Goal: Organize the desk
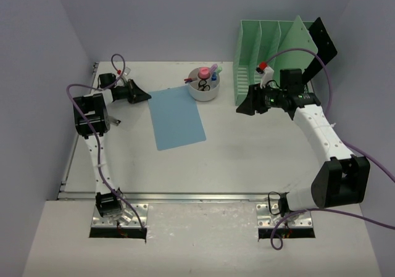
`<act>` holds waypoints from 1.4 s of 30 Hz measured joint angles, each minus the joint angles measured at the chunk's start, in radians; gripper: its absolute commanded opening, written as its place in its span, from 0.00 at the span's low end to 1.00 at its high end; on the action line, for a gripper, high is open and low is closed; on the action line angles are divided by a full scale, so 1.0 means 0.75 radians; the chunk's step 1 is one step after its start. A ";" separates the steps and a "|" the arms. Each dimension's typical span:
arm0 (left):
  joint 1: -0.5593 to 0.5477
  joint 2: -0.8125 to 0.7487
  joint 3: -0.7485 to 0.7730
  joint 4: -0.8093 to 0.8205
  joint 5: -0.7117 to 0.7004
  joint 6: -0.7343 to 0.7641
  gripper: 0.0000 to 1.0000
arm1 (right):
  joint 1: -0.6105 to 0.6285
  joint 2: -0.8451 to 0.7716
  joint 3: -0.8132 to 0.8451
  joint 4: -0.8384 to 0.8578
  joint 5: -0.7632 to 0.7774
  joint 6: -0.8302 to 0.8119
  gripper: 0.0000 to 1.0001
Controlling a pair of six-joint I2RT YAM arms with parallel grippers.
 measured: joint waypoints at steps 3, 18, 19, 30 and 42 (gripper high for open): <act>0.009 -0.037 -0.040 -0.035 0.005 0.036 0.00 | 0.001 0.000 0.000 0.000 -0.008 0.001 0.52; 0.160 -0.346 -0.257 -0.423 0.002 0.498 0.00 | 0.010 -0.017 -0.001 0.021 -0.077 0.031 0.64; 0.171 -0.365 -0.260 -0.467 0.003 0.574 0.00 | 0.011 -0.020 -0.001 0.026 -0.089 0.034 0.67; 0.166 -0.469 -0.216 -1.251 0.114 1.733 0.00 | 0.029 -0.007 0.019 0.123 -0.233 0.041 0.71; -0.011 -0.890 -0.305 -1.600 0.191 2.526 0.00 | 0.184 0.160 0.199 0.262 -0.286 0.036 0.71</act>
